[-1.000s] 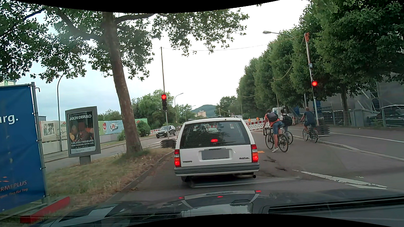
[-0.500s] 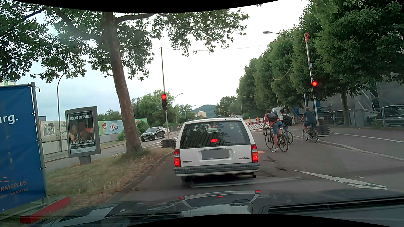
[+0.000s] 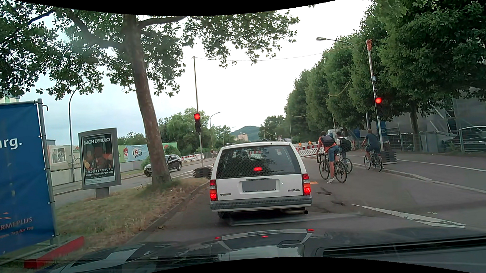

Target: Follow the waypoints while adhering to traffic rules and regulations

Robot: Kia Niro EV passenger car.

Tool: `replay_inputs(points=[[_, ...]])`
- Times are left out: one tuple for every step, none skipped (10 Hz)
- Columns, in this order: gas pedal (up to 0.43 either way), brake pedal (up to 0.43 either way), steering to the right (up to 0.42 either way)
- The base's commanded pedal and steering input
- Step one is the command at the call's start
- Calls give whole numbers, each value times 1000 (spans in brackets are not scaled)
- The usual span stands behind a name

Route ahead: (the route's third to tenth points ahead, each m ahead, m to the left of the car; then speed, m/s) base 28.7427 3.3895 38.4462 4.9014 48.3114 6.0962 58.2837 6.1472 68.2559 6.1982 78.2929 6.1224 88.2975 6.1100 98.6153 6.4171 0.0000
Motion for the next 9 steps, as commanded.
replay_inputs(points=[[0,262,6],[0,262,6],[0,262,6],[0,262,6],[0,262,6],[0,262,6],[0,262,6],[0,262,6],[0,262,6]])
